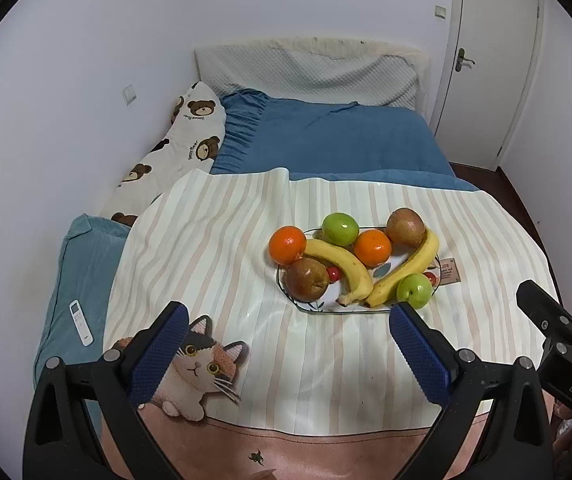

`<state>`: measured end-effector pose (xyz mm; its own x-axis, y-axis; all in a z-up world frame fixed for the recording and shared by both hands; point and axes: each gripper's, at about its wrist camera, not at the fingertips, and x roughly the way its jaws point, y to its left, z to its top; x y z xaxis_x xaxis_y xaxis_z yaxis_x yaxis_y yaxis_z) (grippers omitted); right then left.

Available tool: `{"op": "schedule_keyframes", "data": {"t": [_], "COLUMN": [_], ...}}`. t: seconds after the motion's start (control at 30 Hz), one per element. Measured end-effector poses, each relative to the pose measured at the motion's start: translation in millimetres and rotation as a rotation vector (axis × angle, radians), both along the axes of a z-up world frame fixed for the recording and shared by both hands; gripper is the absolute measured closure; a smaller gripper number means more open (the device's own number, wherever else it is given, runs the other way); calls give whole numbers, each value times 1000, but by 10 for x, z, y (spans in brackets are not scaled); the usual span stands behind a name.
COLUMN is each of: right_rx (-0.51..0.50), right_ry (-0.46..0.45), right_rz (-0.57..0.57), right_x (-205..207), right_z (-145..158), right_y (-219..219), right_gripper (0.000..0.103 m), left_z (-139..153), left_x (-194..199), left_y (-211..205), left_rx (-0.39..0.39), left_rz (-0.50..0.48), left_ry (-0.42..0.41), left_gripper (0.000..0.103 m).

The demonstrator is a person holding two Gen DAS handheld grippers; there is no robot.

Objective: Organize fruits

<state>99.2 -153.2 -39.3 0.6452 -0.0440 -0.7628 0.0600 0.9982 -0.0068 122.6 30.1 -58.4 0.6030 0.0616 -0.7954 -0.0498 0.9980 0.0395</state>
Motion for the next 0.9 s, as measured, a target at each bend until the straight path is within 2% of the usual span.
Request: {"op": "schedule_keyframes", "data": {"t": [0.9], "right_rx": [2], "right_ry": [-2], "right_rz": [2], "right_x": [-53], "right_z": [23], "right_y": [0], "right_gripper": [0], "left_z": [68], "left_x": [-42], "left_y": [-6], "left_rx": [2], "left_rz": [-1], "left_ry": [-14], "left_gripper": [0]}}
